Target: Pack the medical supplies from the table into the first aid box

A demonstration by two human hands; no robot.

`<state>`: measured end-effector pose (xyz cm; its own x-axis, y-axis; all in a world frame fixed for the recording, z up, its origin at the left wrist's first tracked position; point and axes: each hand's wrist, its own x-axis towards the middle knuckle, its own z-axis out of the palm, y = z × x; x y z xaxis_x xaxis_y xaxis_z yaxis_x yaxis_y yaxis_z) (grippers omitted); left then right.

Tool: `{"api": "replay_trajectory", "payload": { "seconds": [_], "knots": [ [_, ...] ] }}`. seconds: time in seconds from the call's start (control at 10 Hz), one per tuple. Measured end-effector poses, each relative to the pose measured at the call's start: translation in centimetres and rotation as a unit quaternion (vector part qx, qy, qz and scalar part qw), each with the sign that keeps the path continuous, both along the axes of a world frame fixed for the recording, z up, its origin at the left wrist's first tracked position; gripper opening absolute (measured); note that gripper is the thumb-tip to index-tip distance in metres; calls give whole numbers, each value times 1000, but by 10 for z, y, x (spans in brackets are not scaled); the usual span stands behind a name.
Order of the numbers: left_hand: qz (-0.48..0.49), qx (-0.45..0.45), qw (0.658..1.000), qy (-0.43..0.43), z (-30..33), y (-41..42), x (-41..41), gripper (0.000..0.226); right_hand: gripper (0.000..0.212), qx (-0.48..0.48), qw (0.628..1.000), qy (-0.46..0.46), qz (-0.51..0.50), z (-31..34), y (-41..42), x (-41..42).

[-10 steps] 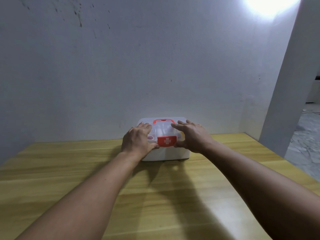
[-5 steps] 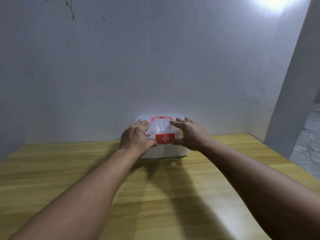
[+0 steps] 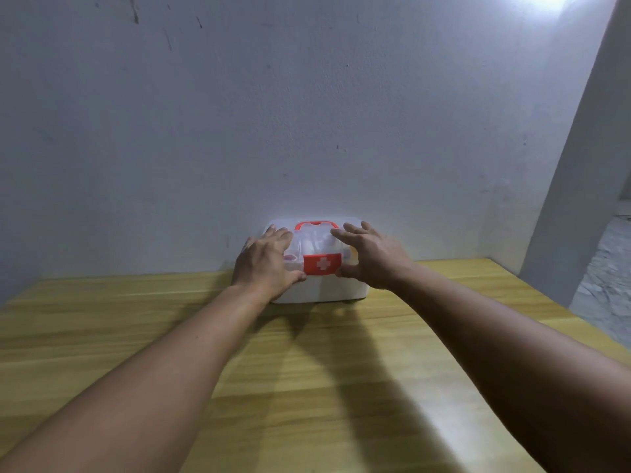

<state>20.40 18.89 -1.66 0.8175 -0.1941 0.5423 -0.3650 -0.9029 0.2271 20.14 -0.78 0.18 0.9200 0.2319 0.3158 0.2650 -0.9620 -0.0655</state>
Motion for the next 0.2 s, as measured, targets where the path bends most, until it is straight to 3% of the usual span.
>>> {"api": "replay_trajectory", "payload": {
  "seconds": [0.1,0.2],
  "knots": [
    [22,91,994,55,-1,6,-6,114,104,-25,1000,4,-12,-9,-3,-9],
    [38,77,995,54,-18,13,-21,127,109,15,999,-18,-30,-27,-8,-30]
  ]
}}
